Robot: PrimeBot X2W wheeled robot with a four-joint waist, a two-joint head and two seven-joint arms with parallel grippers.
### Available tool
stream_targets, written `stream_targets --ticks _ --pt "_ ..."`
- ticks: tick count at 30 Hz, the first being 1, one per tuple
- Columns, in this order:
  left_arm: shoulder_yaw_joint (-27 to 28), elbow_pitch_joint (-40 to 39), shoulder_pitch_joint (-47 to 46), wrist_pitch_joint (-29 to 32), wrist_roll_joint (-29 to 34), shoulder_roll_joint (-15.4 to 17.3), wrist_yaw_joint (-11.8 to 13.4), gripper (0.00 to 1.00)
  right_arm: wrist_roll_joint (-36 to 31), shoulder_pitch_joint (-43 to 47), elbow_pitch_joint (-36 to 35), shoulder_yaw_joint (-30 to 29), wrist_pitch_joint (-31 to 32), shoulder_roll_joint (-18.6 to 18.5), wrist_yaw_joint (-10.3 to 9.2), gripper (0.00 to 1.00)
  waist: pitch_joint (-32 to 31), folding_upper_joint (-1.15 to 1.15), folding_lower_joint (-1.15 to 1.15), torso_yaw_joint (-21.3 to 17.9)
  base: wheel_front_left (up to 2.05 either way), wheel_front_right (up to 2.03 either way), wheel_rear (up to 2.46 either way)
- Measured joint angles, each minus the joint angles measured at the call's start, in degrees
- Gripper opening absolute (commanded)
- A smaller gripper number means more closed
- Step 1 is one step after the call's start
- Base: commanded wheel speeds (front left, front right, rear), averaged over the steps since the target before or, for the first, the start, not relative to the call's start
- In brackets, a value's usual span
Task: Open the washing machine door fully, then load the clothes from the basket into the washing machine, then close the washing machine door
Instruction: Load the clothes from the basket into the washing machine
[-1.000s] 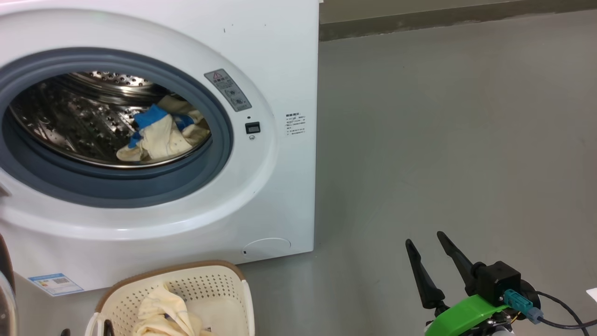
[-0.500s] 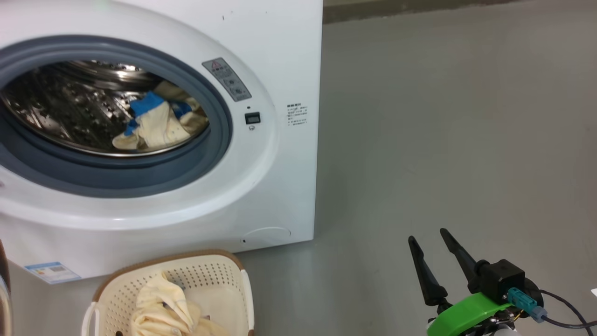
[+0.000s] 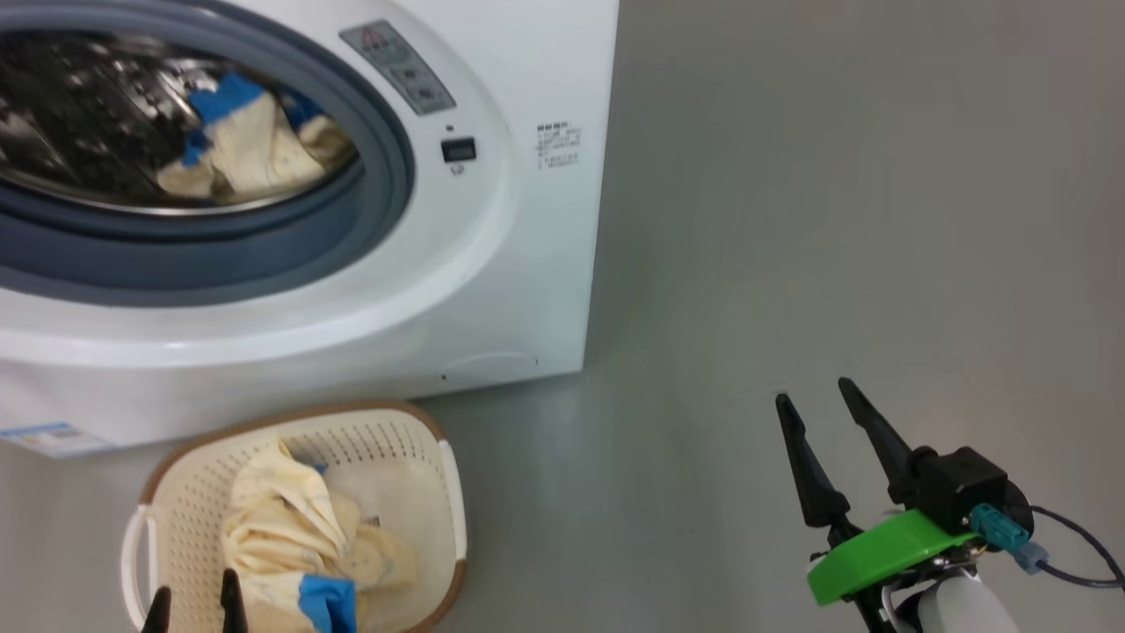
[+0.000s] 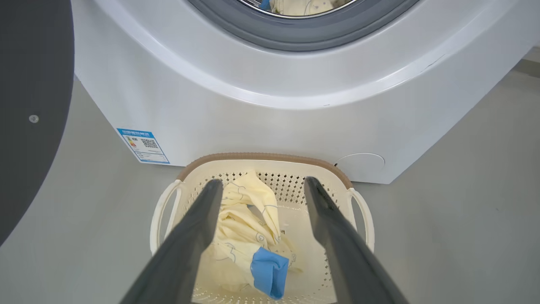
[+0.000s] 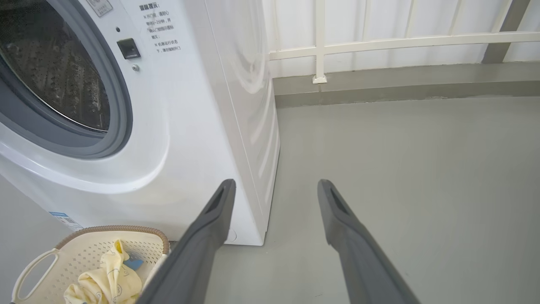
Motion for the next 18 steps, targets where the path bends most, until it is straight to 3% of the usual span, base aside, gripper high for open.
stream_targets --ticks 6,10,18 --pt "1.11 10.89 -8.99 0.00 -4.04 0.13 -2.50 1.00 -0.13 -2.26 -1.27 -0.11 0.00 -0.01 0.00 1.00 5.86 0.00 0.00 -0.27 0.00 0.00 0.00" --pt "0.67 15.78 -11.68 0.00 -6.89 0.84 -2.58 1.00 -0.15 -3.36 -1.92 -0.09 0.00 -0.01 0.00 1.00 8.22 0.00 0.00 -0.52 0.00 0.00 0.00" --pt "-5.80 22.67 -18.77 0.03 -14.66 4.97 -3.00 1.00 0.01 -4.33 -3.02 -0.20 0.00 -0.02 0.00 1.00 13.83 0.00 0.00 -1.49 0.00 0.00 0.00"
